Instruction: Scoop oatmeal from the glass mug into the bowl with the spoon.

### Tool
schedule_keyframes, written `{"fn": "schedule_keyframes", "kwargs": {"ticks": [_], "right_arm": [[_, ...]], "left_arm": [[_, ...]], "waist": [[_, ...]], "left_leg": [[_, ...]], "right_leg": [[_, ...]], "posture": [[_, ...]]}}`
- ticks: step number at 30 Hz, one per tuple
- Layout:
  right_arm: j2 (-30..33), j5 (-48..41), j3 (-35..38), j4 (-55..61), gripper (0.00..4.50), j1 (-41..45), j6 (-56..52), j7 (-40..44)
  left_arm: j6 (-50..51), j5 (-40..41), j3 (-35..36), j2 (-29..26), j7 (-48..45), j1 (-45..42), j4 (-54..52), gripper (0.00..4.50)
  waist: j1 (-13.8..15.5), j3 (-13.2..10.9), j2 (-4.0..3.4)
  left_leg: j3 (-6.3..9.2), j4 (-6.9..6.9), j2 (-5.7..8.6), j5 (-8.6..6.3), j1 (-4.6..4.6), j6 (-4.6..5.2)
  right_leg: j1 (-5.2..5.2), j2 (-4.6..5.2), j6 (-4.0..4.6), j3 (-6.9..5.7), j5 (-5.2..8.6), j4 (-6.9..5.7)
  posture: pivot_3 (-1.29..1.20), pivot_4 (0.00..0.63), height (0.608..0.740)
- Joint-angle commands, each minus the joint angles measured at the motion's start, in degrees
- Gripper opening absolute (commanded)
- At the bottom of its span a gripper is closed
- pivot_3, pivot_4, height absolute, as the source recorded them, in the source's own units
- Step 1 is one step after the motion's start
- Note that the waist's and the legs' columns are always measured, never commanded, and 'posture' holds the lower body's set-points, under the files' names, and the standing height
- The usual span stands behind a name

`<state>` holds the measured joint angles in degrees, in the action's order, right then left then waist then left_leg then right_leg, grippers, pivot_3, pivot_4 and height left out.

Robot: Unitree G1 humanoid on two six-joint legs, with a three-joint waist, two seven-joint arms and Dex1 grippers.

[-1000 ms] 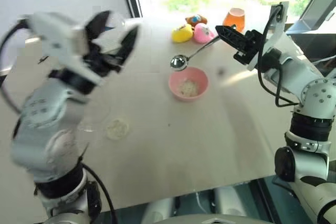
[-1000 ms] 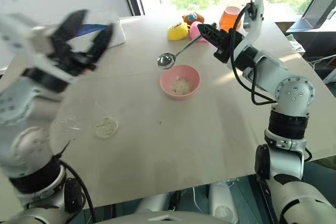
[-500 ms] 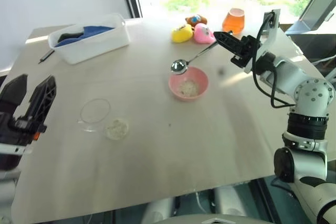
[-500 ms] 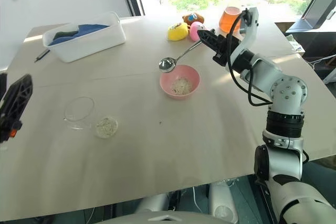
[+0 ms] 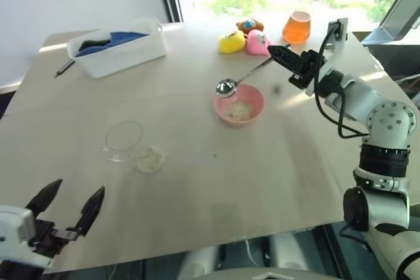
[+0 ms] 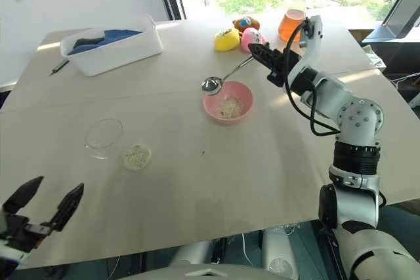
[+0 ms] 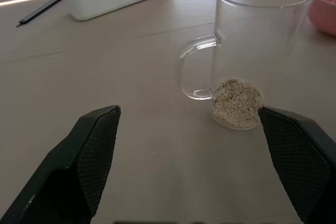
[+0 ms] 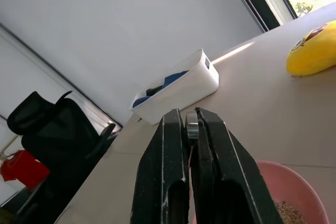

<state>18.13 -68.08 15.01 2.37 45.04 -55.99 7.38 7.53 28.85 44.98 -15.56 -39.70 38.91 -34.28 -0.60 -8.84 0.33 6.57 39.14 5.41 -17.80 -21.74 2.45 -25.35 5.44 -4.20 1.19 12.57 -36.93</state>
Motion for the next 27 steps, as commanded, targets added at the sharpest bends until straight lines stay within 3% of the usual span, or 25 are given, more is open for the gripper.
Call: {"fn": "schedule_keyframes", "kwargs": {"ticks": [1, 13, 27], "right_arm": [[0.48, -1.13, 1.33, 3.02, 0.00, 0.88, 0.39, 0.50], [0.69, -1.32, 1.67, 4.78, 0.00, -0.07, 0.58, -0.69], [0.83, -1.63, 1.66, 5.89, 0.00, -0.93, 0.32, -0.78]], "left_arm": [[-5.11, -5.32, -2.53, -1.28, 2.93, -3.86, 4.54, 4.45], [-4.84, -7.82, -8.71, -4.42, 9.90, -16.86, 11.00, 4.45], [-6.85, -9.05, -12.13, -6.46, 10.28, -20.06, 15.32, 4.45]], "waist": [[-0.08, 0.03, -0.01], [-0.25, 0.02, -0.02], [-0.30, 0.02, -0.02]], "left_leg": [[0.01, 0.00, -0.01, 0.00, 0.00, 0.00], [-0.02, 0.01, -0.03, 0.00, -0.04, 0.00], [-0.03, 0.01, -0.03, 0.00, -0.05, 0.00]], "right_leg": [[0.00, -0.01, 0.00, -0.02, 0.00, 0.00], [-0.07, -0.06, 0.00, 0.02, -0.01, -0.03], [-0.09, -0.07, 0.00, 0.03, -0.02, -0.04]], "posture": [[0.00, 0.150, 0.740], [0.00, 0.150, 0.740], [0.00, 0.150, 0.740]]}}
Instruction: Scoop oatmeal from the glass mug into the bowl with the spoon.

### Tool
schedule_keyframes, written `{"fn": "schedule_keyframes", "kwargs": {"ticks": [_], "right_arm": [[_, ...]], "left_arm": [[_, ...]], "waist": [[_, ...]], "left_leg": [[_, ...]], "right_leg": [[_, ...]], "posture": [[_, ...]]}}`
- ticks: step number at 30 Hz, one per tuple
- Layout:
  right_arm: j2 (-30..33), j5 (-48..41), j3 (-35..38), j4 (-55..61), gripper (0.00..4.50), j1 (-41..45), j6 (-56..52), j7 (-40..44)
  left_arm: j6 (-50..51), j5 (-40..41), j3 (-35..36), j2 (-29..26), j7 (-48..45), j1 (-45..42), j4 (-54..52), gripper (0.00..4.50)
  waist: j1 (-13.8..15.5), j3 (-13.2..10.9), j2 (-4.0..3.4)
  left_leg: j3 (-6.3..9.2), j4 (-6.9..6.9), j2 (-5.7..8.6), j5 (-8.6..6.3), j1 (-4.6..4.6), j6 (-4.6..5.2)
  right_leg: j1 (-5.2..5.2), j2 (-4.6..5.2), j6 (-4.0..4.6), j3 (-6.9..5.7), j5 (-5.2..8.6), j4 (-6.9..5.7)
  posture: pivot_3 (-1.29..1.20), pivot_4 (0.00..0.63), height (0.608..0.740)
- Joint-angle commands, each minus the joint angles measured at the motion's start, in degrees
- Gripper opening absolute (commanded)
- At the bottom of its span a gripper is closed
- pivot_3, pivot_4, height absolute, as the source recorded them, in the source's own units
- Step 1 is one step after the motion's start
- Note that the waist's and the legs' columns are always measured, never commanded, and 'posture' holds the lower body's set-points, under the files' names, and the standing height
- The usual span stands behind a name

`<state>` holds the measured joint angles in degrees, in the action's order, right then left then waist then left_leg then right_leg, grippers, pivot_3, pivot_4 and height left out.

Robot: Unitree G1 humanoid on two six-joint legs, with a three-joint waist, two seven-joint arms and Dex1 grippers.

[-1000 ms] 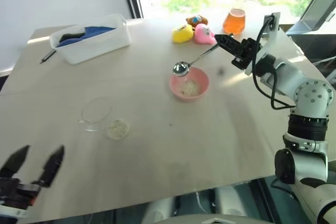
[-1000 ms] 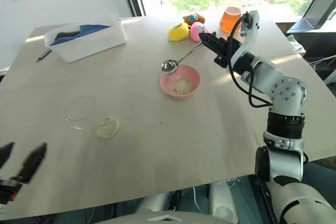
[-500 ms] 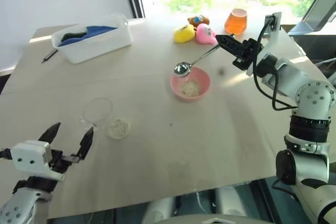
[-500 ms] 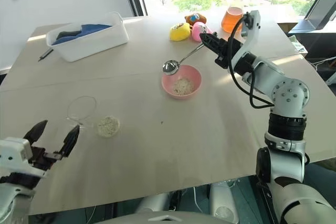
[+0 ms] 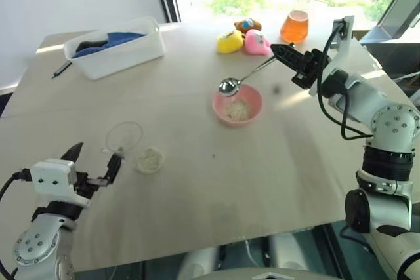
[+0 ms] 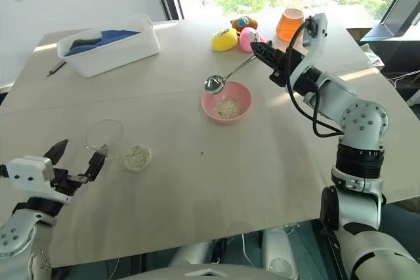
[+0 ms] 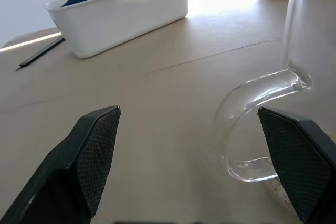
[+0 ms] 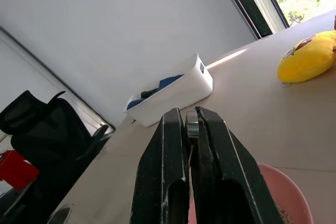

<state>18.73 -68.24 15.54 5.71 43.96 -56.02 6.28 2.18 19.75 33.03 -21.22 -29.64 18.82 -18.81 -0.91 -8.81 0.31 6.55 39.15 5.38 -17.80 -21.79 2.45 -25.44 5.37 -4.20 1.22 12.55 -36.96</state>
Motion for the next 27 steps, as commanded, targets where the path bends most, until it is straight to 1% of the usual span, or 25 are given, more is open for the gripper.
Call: {"fn": "schedule_keyframes", "kwargs": {"ticks": [1, 10, 16, 17, 18, 26, 27], "right_arm": [[0.20, -1.52, 1.15, 2.64, 0.00, 0.08, 0.34, 0.27], [0.29, -1.66, 1.22, 3.15, 0.00, -0.45, 0.26, -0.04], [0.54, -1.76, 1.42, 3.34, 0.00, -0.84, 0.21, -0.25], [0.61, -1.77, 1.44, 3.34, 0.00, -0.87, 0.18, -0.24], [0.62, -1.81, 1.45, 3.38, 0.00, -0.88, 0.15, -0.30], [0.96, -1.41, 1.46, 3.07, 0.00, -0.86, 0.40, -0.19], [0.97, -1.39, 1.43, 3.05, 0.00, -0.85, 0.39, -0.18]], "left_arm": [[-1.58, 0.20, -0.21, -0.72, 0.28, -0.14, -0.05, 4.45], [-1.26, 0.14, -0.37, -0.68, 1.94, -2.13, 1.28, 4.45], [-0.74, 1.23, -1.31, -0.83, 1.16, -2.82, 1.37, 4.45], [-0.66, 1.21, -1.46, -0.87, 1.27, -2.88, 1.31, 3.96], [-0.64, 0.66, -1.53, -0.99, 1.79, -2.97, 1.43, 3.77], [-1.49, -0.15, -2.45, -0.86, 2.53, -2.75, 1.63, 3.77], [-1.79, -0.32, -2.61, -0.81, 2.43, -2.56, 1.63, 3.51]], "waist": [[0.00, 0.00, 0.00], [0.00, 0.00, 0.00], [-0.02, 0.00, 0.00], [-0.01, 0.00, 0.00], [-0.01, 0.00, 0.00], [-0.01, 0.00, 0.00], [-0.01, 0.00, 0.00]], "left_leg": [[0.00, 0.00, 0.00, 0.00, 0.00, 0.00], [0.01, 0.00, 0.00, 0.00, 0.00, 0.00], [0.00, 0.00, 0.00, 0.00, 0.00, 0.00], [0.00, 0.00, 0.00, 0.00, 0.00, 0.00], [0.00, 0.00, 0.00, 0.00, 0.00, 0.00], [0.00, 0.00, 0.00, 0.00, 0.00, 0.00], [0.00, 0.00, 0.00, 0.00, 0.00, 0.00]], "right_leg": [[0.00, 0.00, 0.00, 0.00, 0.00, 0.00], [0.00, 0.00, 0.00, -0.01, 0.00, 0.00], [0.00, 0.00, 0.00, -0.01, 0.00, 0.00], [0.00, 0.00, 0.00, -0.01, 0.00, -0.01], [0.00, 0.00, 0.00, -0.01, 0.00, -0.01], [0.00, 0.00, 0.00, 0.00, 0.00, -0.01], [0.00, 0.00, 0.00, 0.00, 0.00, -0.01]], "posture": [[0.00, 0.150, 0.740], [0.00, 0.150, 0.740], [0.00, 0.150, 0.740], [0.00, 0.150, 0.740], [0.00, 0.150, 0.740], [0.00, 0.150, 0.740], [0.00, 0.150, 0.740]]}}
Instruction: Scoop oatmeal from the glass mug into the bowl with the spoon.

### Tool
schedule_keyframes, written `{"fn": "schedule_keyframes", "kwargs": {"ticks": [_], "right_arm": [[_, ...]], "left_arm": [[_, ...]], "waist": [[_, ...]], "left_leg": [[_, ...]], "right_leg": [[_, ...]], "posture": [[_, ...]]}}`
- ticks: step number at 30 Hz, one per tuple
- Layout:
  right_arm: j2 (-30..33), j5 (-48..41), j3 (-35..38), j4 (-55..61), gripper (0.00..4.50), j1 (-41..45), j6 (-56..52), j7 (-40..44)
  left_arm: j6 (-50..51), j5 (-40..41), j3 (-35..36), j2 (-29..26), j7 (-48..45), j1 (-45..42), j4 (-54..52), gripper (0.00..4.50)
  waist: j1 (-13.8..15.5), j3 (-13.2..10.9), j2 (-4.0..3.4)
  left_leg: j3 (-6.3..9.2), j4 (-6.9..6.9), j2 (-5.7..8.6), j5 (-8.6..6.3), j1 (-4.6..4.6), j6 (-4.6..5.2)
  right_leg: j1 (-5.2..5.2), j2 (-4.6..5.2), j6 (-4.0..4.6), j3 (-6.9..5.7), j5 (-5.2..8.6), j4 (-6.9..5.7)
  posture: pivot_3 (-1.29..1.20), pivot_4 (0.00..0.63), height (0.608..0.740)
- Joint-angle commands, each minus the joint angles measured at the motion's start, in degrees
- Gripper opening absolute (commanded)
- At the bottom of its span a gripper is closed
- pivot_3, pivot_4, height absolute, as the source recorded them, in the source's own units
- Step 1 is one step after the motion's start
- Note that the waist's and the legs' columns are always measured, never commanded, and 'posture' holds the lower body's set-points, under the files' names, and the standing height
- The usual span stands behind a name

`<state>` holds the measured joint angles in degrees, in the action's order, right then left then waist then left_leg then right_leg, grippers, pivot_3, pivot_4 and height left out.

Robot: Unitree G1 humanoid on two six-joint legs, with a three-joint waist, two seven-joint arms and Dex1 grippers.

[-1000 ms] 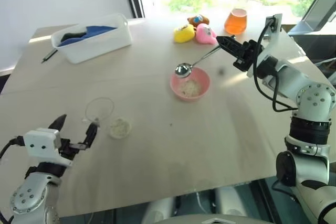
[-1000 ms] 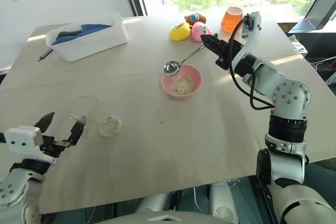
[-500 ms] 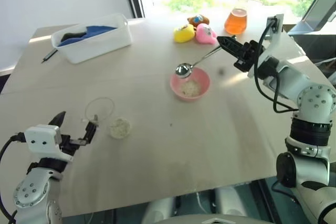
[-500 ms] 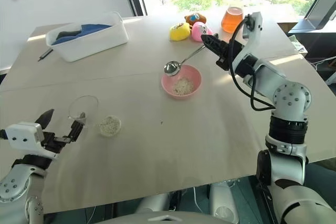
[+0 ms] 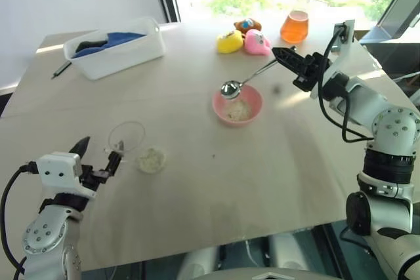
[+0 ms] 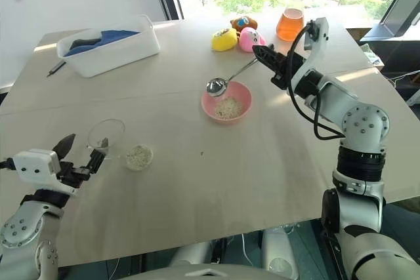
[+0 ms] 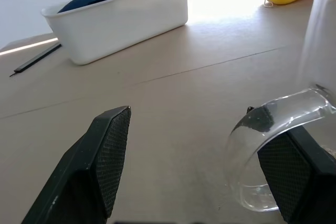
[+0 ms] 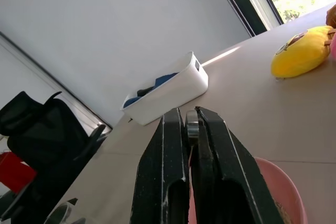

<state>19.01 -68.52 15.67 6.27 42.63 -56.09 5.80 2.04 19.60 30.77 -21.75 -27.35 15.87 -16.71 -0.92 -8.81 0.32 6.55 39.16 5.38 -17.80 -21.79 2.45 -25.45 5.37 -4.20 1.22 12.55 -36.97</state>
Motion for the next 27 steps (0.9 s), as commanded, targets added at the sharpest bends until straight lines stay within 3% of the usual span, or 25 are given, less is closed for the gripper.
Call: {"fn": "schedule_keyframes", "kwargs": {"ticks": [1, 2, 11, 23, 26, 27], "right_arm": [[0.66, -1.08, 1.25, 2.50, 0.00, 0.47, 0.46, 0.27], [0.65, -1.06, 1.18, 2.55, 0.00, 0.44, 0.43, 0.24], [0.65, -0.87, 0.92, 2.43, 0.00, 0.29, 0.35, 0.40], [0.49, -0.22, 0.57, 2.09, 0.00, 0.13, 0.38, 0.89], [0.55, -0.11, 0.60, 2.08, 0.00, 0.09, 0.40, 0.97], [0.54, -0.11, 0.63, 2.13, 0.00, 0.06, 0.41, 0.92]], "left_arm": [[-1.91, -0.62, -0.58, -0.28, 0.10, 0.67, -0.46, 3.22], [-1.99, -1.16, -0.82, -0.20, 0.29, 1.00, -0.58, 2.91], [-2.37, -1.25, -3.75, 1.09, 0.61, 4.89, -4.03, 2.91], [-2.45, 1.04, -2.84, 0.68, 1.92, 3.05, -4.53, 2.91], [-2.76, 1.14, -3.12, 0.83, 1.66, 3.00, -3.95, 2.11], [-2.86, 1.11, -3.15, 0.85, 1.63, 2.90, -3.66, 1.66]], "waist": [[0.00, 0.00, 0.00], [-0.02, 0.00, 0.00], [0.04, 0.00, 0.00], [0.04, 0.00, 0.00], [0.05, 0.00, 0.00], [0.05, 0.00, 0.00]], "left_leg": [[0.00, 0.00, 0.00, 0.00, 0.00, 0.00], [0.00, 0.00, 0.00, 0.00, 0.00, 0.00], [0.00, 0.00, 0.00, 0.00, 0.00, 0.00], [0.00, 0.00, 0.00, 0.00, 0.00, 0.00], [0.00, 0.00, 0.00, 0.00, 0.00, 0.00], [0.00, 0.00, 0.00, 0.00, 0.00, 0.00]], "right_leg": [[0.00, 0.00, 0.00, 0.00, 0.00, 0.00], [0.00, 0.00, 0.00, 0.00, 0.00, 0.00], [0.00, 0.00, 0.00, 0.00, 0.00, 0.00], [0.00, 0.00, 0.00, 0.01, 0.00, 0.00], [0.00, 0.00, 0.00, 0.00, 0.00, 0.00], [0.00, 0.00, 0.00, 0.00, 0.00, -0.01]], "posture": [[0.00, 0.150, 0.740], [0.00, 0.150, 0.740], [0.00, 0.150, 0.740], [0.00, 0.150, 0.740], [0.00, 0.150, 0.740], [0.00, 0.150, 0.740]]}}
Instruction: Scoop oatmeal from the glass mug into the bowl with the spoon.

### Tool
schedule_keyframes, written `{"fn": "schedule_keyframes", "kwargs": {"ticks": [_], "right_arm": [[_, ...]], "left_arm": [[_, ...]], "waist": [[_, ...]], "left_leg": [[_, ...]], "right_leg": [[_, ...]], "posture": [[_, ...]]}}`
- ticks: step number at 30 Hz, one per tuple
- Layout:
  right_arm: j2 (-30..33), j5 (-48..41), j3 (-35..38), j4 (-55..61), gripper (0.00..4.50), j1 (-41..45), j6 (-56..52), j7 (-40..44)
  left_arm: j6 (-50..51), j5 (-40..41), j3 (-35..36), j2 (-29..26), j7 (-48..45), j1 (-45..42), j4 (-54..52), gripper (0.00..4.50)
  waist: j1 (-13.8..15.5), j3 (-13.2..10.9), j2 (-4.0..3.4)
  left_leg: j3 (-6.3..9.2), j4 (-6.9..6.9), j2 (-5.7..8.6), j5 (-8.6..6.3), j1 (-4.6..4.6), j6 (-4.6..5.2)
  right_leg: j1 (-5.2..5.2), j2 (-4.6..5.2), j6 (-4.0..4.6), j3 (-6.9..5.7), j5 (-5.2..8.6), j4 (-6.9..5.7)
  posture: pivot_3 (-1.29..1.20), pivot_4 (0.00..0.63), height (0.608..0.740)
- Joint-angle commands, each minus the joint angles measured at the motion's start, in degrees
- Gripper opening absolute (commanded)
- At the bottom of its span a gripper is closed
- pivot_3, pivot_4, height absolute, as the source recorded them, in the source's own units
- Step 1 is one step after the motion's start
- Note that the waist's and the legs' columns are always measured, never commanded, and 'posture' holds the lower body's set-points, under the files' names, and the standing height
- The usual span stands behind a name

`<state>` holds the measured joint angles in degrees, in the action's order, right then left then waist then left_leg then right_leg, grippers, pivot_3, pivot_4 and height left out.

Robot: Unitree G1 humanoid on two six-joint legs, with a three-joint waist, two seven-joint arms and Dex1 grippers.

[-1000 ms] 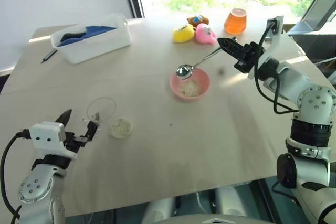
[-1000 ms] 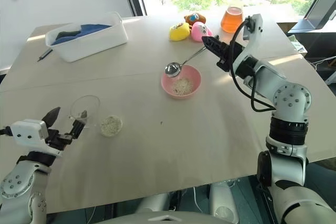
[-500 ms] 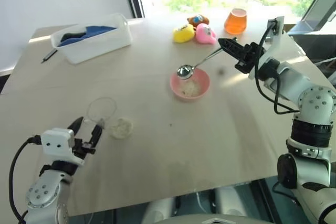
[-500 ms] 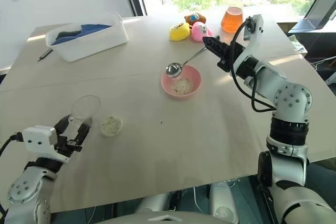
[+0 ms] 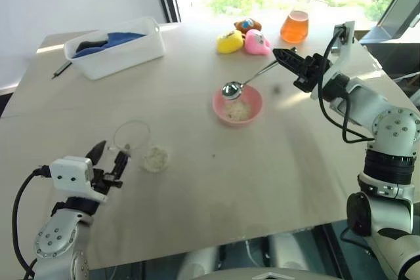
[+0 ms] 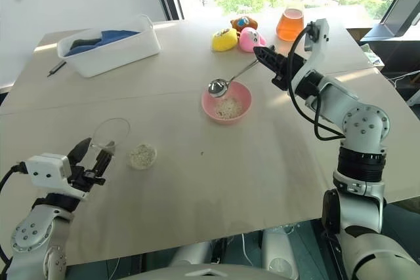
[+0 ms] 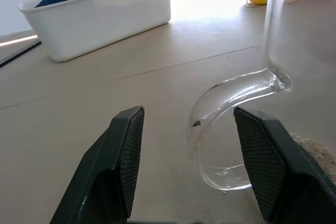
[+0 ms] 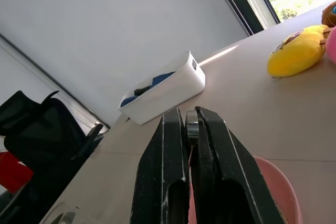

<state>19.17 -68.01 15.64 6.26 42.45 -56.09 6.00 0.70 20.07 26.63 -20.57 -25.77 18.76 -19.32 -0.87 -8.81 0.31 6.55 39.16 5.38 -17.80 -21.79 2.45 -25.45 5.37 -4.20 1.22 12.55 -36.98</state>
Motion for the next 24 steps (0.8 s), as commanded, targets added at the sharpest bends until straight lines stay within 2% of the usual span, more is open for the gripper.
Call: {"fn": "schedule_keyframes", "kwargs": {"ticks": [1, 3, 4, 12, 16, 24], "right_arm": [[0.42, -0.58, 0.70, 2.09, 0.00, 0.25, 0.42, 0.75], [0.51, -0.48, 0.72, 2.05, 0.00, 0.27, 0.46, 0.83], [0.55, -0.46, 0.75, 1.98, 0.00, 0.31, 0.47, 0.88], [0.74, -0.18, 0.80, 2.05, 0.00, 0.73, 0.59, 0.99], [0.79, -0.03, 0.58, 1.96, 0.00, 2.28, 0.83, 1.27], [-1.00, -0.67, -1.44, 0.52, 0.00, 9.80, 0.13, 2.60]], "left_arm": [[-1.57, 0.54, 0.89, -0.35, 0.06, -0.15, -0.80, 1.13], [-1.66, 0.32, 0.67, -0.48, -0.05, -0.40, -0.37, 0.09], [-1.72, 0.21, 0.54, -0.54, -0.04, -0.50, -0.20, 0.03], [-1.77, -0.76, -0.81, -0.47, 0.18, -1.75, 1.45, 0.03], [0.76, -0.40, -2.39, -0.13, 1.97, -5.00, 0.44, 0.03], [8.76, -4.81, -10.66, -3.82, 3.98, -21.94, 3.92, 0.03]], "waist": [[0.01, 0.00, 0.00], [0.02, 0.00, 0.00], [0.02, 0.00, 0.00], [0.00, 0.00, 0.00], [0.15, 0.01, 0.00], [-0.08, 0.01, 0.00]], "left_leg": [[0.00, 0.00, 0.00, 0.00, 0.00, 0.00], [0.00, 0.00, 0.00, 0.00, 0.00, 0.00], [0.00, 0.00, 0.00, 0.00, 0.00, 0.00], [-0.01, 0.00, 0.00, 0.00, 0.01, 0.00], [0.00, 0.01, 0.01, 0.00, 0.00, 0.00], [0.02, 0.10, 0.03, 0.01, -0.03, 0.00]], "right_leg": [[0.00, 0.00, 0.00, 0.00, 0.00, 0.00], [0.00, 0.00, 0.00, 0.00, 0.00, 0.00], [0.00, 0.00, 0.00, 0.00, 0.00, 0.00], [0.00, 0.00, 0.00, 0.01, 0.00, -0.02], [0.00, 0.01, 0.00, 0.00, 0.00, -0.03], [-0.03, 0.00, -0.01, -0.04, 0.00, -0.11]], "posture": [[0.00, 0.150, 0.740], [0.00, 0.150, 0.740], [0.00, 0.150, 0.740], [0.00, 0.150, 0.740], [0.00, 0.150, 0.740], [0.00, 0.150, 0.740]]}}
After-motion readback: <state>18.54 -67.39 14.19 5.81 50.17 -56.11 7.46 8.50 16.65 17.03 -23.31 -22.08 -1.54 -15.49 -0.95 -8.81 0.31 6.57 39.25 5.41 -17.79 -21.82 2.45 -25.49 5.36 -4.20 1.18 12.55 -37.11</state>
